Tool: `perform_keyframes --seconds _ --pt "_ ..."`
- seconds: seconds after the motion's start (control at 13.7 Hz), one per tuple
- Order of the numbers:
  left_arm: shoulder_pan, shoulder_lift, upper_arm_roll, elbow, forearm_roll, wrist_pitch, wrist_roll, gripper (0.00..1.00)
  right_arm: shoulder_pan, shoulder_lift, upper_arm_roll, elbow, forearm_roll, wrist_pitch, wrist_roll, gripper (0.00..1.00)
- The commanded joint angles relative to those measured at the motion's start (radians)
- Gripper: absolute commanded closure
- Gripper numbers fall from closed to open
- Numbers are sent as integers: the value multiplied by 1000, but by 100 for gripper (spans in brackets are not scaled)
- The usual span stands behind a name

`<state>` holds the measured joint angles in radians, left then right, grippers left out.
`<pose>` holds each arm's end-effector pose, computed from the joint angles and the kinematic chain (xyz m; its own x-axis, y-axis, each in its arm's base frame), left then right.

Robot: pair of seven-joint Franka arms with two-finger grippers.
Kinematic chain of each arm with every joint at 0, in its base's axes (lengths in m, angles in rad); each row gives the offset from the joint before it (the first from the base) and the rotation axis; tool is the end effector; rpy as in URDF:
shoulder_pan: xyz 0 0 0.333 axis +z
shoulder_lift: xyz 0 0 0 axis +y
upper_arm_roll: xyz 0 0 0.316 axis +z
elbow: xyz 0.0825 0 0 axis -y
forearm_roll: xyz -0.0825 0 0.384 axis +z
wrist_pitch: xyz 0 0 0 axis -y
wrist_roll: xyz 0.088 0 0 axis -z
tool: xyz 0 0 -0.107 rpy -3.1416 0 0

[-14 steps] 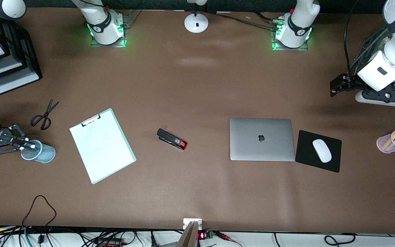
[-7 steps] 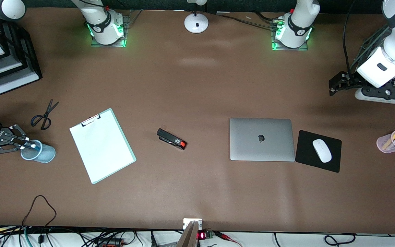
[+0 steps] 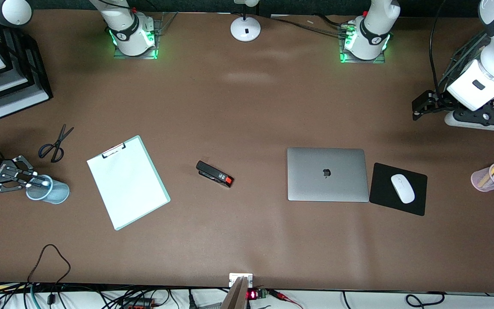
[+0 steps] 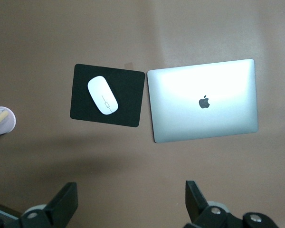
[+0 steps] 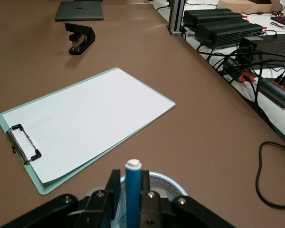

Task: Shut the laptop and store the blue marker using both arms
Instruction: 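Lower the marker into the light blue cup and open the right gripper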

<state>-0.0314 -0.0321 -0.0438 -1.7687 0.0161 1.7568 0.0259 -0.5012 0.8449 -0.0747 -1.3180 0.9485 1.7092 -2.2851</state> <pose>0.5533 -0.0406 0.5643 0.9944 -0.1039 0.0197 -0.1035 -0.9945 -0.0178 0.6419 -0.3114 0.2298 0.0999 0.5950 0.7975 0.9685 -0.2418 0.0591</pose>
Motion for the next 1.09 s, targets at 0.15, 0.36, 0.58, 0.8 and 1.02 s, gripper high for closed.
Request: perform_keyframes --seconds 0.15,0.36,0.58,0.8,1.02 --pt "4 6 -1 15 -15 -2 5 0 -13 2 7 124 3 -84 139 0" --pt "5 6 -1 15 -15 -2 5 0 -7 -30 4 144 -22 -140 231 0" --pt "5 6 -1 15 -15 -2 2 0 3 -59 9 213 -95 -213 379 0" --pt "5 6 -1 17 -15 -2 2 0 27 -67 10 285 -132 -270 479 0" --pt "4 6 -1 17 -15 -2 -3 0 75 -119 9 336 -235 -272 547 0"
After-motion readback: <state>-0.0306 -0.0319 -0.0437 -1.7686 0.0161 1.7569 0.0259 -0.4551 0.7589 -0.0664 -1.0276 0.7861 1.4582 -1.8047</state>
